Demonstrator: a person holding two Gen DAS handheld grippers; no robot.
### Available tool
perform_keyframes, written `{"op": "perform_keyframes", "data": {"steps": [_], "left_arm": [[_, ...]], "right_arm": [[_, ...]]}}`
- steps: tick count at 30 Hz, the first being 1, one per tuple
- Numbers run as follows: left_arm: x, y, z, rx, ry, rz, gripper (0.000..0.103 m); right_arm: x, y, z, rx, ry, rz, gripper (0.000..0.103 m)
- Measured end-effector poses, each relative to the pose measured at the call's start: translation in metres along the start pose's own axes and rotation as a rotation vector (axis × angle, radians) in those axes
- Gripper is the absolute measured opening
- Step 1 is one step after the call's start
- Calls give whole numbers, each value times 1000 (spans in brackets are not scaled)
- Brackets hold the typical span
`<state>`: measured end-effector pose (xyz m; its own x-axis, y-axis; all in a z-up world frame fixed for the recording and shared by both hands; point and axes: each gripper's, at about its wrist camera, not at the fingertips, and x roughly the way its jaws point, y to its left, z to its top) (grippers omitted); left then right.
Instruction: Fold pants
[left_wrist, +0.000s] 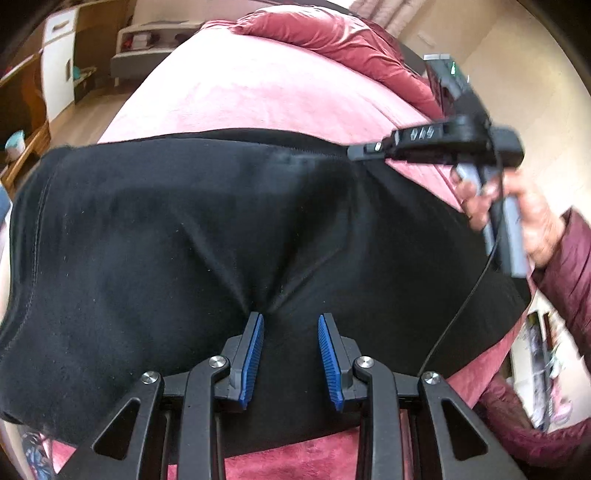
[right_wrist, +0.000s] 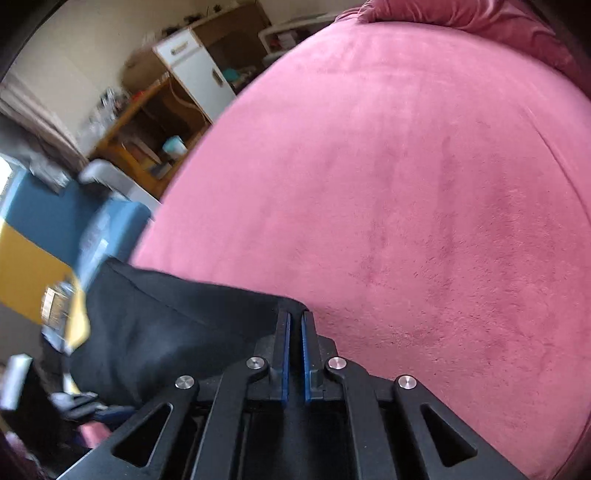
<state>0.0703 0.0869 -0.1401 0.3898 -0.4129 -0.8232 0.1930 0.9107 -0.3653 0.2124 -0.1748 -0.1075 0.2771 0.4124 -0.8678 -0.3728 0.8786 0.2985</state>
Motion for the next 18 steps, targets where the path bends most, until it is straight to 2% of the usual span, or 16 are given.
{"op": "perform_keyframes", "data": {"steps": [4, 5, 8, 12, 15, 18], "left_arm": [[-24, 9, -3, -28, -23, -5, 31], [-33, 14, -3, -40, -37, -2, 31], [-69, 42, -6, -101, -86, 54, 32], [-118, 91, -13, -223, -155, 155, 33], [-148, 134, -26, -348, -185, 195, 33], [-152, 156, -37, -445, -179, 173, 33]], "right_arm": [[-3, 2, -2, 32, -25, -2, 7], [-11, 4, -5, 19, -36, -22, 16], [-33, 9, -12, 19, -87, -29, 26], [-70, 22, -25, 12, -166, -9, 26], [-85, 44, -41, -20, -179, 37, 26], [-84, 70, -63, -70, -154, 60, 26]]}}
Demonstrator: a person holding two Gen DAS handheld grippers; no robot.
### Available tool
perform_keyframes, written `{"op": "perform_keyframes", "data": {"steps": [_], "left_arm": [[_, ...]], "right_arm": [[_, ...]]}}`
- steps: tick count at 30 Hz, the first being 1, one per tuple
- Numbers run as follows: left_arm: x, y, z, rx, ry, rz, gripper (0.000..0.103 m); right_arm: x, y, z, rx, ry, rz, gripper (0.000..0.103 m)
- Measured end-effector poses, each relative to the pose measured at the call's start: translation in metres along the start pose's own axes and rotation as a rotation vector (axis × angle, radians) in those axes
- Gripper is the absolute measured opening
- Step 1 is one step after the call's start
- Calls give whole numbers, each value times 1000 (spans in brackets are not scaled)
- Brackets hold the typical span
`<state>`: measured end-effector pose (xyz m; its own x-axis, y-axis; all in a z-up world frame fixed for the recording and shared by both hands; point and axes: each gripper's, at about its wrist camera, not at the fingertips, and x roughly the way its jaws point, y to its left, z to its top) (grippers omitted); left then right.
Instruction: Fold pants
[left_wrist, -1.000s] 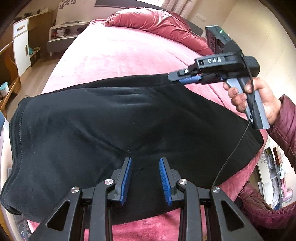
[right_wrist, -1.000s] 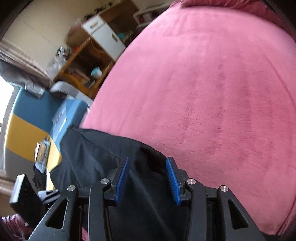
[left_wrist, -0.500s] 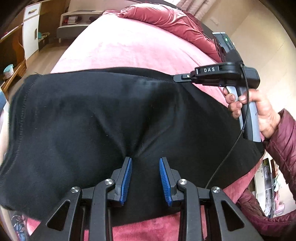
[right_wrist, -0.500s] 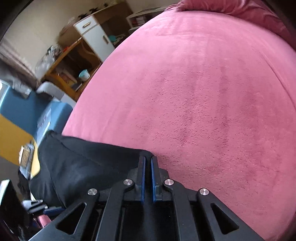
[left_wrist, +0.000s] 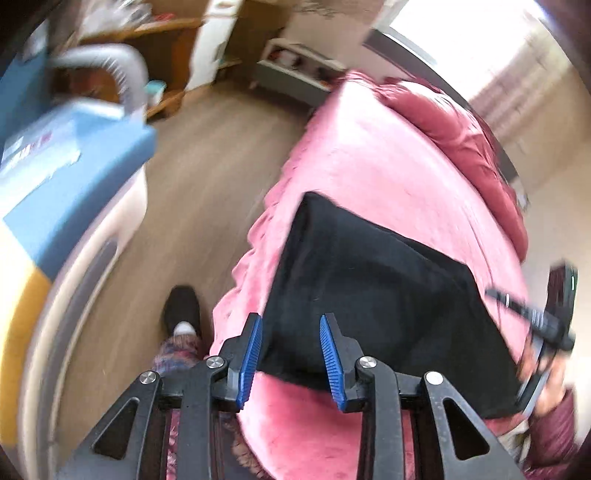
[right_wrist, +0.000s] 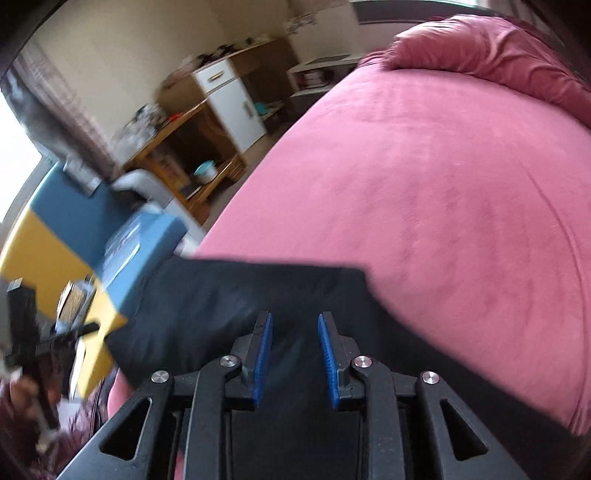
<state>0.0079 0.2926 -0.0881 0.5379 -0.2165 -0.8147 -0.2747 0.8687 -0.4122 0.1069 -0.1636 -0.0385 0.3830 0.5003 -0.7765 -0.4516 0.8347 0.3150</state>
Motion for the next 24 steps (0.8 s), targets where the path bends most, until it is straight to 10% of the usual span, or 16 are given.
{"op": "perform_keyframes", "data": {"steps": [10, 18, 24], "left_arm": [[32, -4, -11, -62, 67, -81, 29], [31, -22, -21, 138, 48, 121, 6], [40, -17, -21, 110, 60, 193, 28]], "right_arm": [[29, 65, -88, -140, 155, 68, 44], [43, 69, -131, -179, 243, 31, 45], [39, 54, -141, -104, 202, 73, 44]]}}
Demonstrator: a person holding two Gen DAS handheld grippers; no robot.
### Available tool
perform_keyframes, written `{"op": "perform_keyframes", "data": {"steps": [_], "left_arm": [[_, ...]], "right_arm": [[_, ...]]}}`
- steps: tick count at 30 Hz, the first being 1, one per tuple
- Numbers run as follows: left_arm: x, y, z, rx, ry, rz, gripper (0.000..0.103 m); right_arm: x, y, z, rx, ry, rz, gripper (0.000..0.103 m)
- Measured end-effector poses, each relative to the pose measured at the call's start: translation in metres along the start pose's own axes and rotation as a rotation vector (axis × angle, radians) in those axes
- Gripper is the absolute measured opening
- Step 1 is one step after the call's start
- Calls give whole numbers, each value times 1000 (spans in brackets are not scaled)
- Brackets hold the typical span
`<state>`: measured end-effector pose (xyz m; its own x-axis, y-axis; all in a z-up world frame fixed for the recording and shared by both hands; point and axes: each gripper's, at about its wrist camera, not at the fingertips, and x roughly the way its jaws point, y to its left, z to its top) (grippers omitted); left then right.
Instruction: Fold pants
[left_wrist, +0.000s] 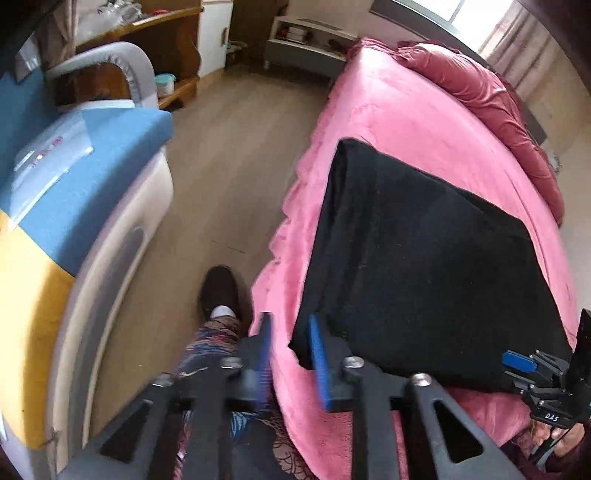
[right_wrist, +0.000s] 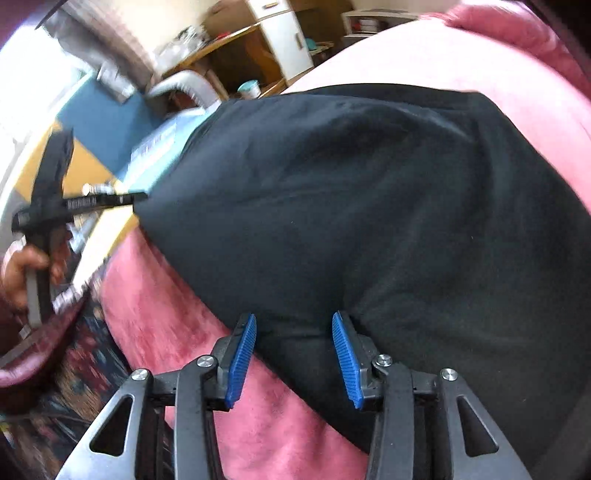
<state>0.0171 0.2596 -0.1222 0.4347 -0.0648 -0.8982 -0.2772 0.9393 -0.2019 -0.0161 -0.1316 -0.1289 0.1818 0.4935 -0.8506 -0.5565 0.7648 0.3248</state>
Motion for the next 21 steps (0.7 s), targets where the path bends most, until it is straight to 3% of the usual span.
{"op": "perform_keyframes", "data": {"steps": [3, 5, 8, 11, 15, 21], "left_arm": [[-24, -3, 6, -36, -87, 36, 32], [-42, -15, 10, -10, -160, -11, 32], [-53, -51, 9, 84, -195, -100, 32], [-44, -101, 1, 233, -177, -185, 33], [-20, -160, -17, 395, -94, -279, 32], [-6, -225, -47, 598, -20, -344, 32]], "right_arm": [[-12, -11, -5, 32, -35, 29, 44], [-19, -14, -7, 52, -58, 38, 44], [-37, -24, -14, 116, -109, 30, 44], [-59, -36, -23, 173, -156, -14, 44], [-88, -59, -42, 252, -196, -108, 44], [-153, -120, -91, 488, -274, -247, 44]]}}
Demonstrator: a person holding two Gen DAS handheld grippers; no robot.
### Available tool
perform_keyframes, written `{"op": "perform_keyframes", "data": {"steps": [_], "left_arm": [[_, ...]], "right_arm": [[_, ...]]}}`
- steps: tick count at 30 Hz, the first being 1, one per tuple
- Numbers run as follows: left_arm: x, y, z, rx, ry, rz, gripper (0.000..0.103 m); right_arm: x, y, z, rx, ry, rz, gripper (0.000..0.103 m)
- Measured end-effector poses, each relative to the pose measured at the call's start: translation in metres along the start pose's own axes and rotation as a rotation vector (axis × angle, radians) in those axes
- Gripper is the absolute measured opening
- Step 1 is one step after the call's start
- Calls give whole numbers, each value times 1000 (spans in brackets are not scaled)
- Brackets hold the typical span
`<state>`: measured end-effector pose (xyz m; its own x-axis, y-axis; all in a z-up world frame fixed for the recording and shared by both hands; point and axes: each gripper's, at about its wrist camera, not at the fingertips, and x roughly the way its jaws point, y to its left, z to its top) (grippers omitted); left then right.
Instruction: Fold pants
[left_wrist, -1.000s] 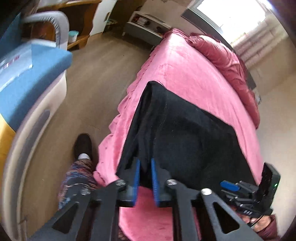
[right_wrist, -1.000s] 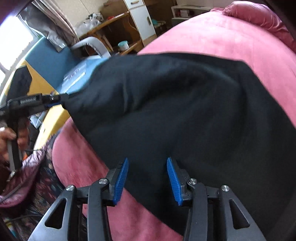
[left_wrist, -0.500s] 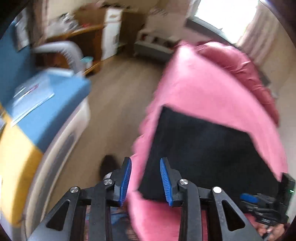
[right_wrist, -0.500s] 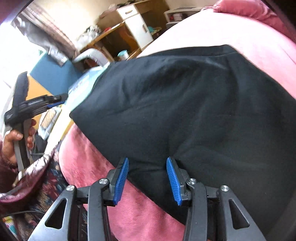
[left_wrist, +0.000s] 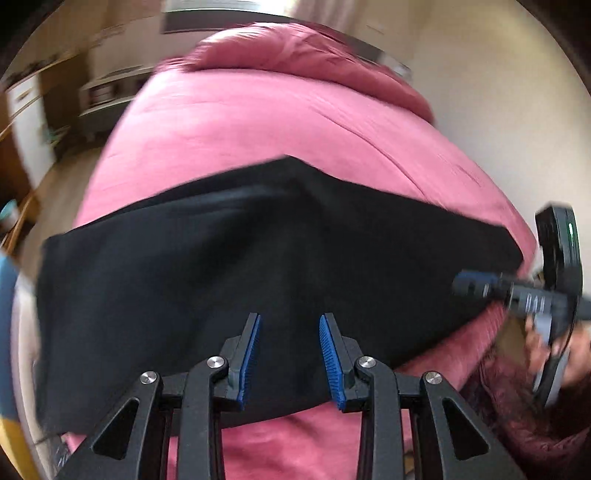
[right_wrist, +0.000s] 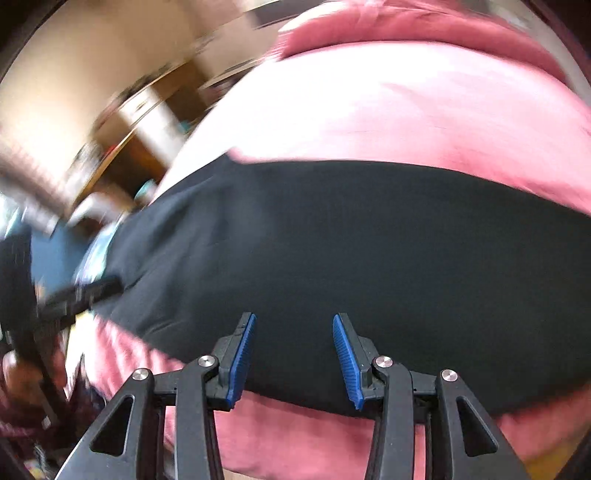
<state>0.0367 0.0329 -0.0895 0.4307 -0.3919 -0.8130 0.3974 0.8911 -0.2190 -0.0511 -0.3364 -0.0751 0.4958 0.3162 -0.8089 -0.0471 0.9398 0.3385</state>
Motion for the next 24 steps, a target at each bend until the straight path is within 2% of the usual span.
{"op": "perform_keyframes", "data": {"steps": [4, 7, 11, 13, 15, 20, 24], "left_arm": [[20, -30, 2, 74, 38, -44, 32], [33, -36, 1, 83, 68, -56, 32], [50, -43, -1, 97, 108, -36, 32], [56, -43, -3, 95, 126, -20, 32], [61, -41, -4, 83, 142, -8, 32], [67, -45, -3, 74, 152, 4, 32], [73, -51, -3, 68, 164, 20, 33]], "right_arm": [[-43, -78, -7, 212, -68, -61, 43], [-78, -142, -24, 402, -150, -107, 32], [-123, -237, -63, 748, -312, -110, 32], [-134, -268, -78, 850, -367, -116, 32], [-140, -302, -95, 969, -438, -79, 32], [-146, -366, -116, 1133, -558, -14, 32], [-144, -381, -115, 1161, -616, 23, 32]]}}
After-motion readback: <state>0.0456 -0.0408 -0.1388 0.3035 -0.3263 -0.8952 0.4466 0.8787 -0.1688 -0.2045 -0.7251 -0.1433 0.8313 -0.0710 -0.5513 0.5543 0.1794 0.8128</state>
